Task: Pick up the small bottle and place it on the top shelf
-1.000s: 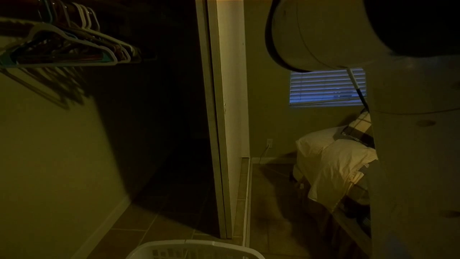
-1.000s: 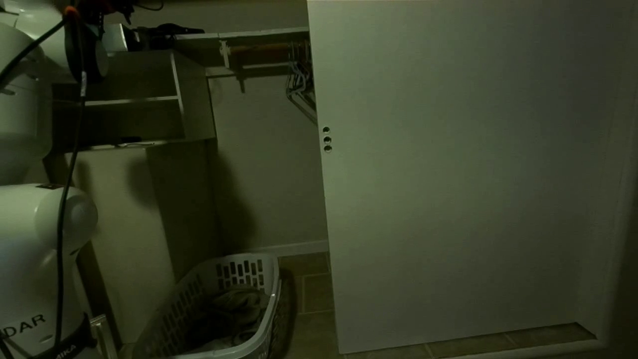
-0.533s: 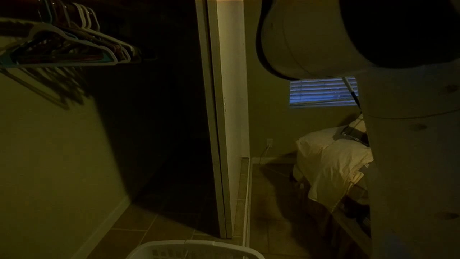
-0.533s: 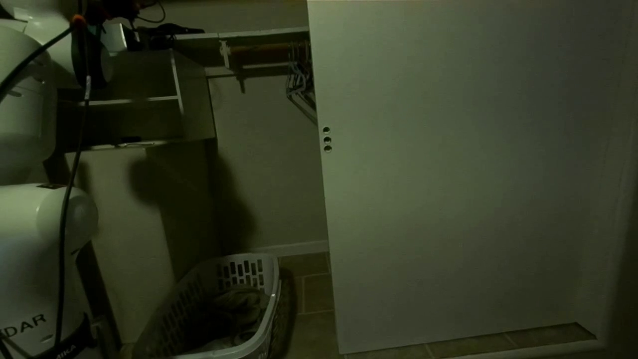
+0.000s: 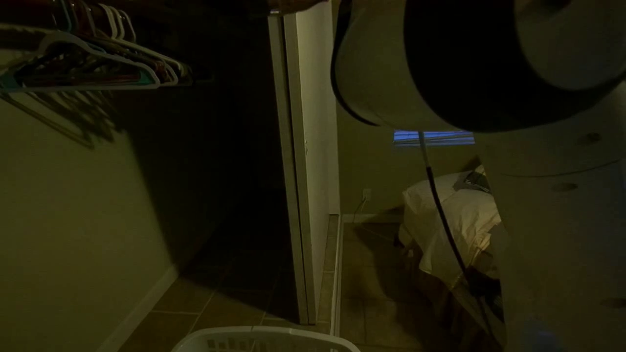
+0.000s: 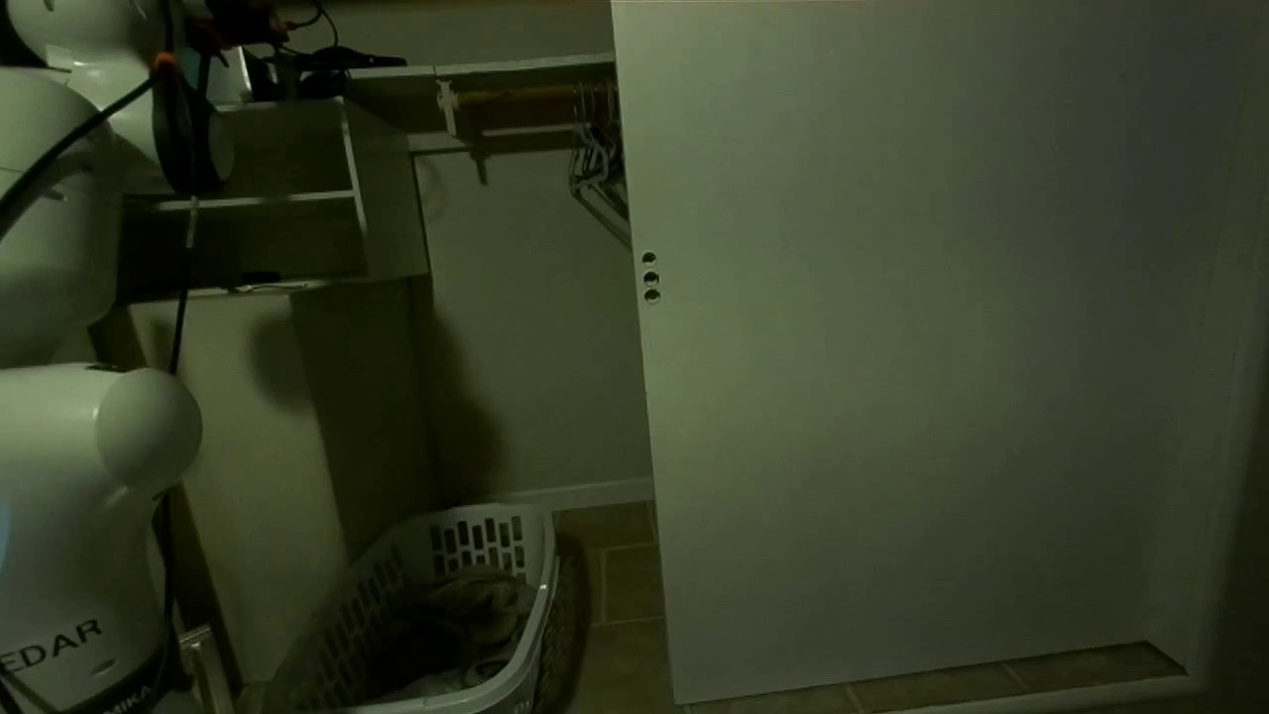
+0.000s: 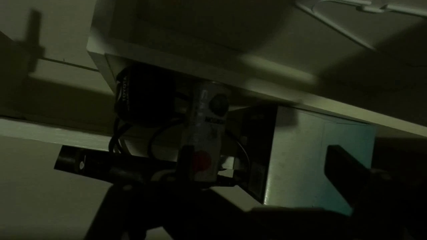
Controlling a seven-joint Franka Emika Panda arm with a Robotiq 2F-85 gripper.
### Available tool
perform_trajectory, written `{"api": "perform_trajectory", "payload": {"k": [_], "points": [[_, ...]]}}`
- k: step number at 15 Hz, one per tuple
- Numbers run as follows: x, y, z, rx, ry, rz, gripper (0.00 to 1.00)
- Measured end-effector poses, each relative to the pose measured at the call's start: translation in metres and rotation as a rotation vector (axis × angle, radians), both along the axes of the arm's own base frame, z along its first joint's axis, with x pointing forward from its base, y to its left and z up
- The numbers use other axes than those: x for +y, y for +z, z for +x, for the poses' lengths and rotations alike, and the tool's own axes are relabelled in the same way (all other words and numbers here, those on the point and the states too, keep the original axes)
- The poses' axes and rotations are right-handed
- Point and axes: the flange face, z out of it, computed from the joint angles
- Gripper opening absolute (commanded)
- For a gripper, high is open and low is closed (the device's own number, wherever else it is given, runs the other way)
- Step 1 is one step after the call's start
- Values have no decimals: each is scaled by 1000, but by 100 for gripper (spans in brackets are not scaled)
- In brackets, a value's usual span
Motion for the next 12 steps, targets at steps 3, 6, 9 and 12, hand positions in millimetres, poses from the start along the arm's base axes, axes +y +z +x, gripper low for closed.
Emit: {"api": "perform_trajectory", "payload": {"k": [3, 6, 9, 12], "points": [[5, -1, 1, -16, -7, 18, 100], [11, -5, 4, -31, -17, 30, 100], [16, -9, 9, -58, -28, 53, 100], [20, -12, 15, -101, -36, 96, 100]]}}
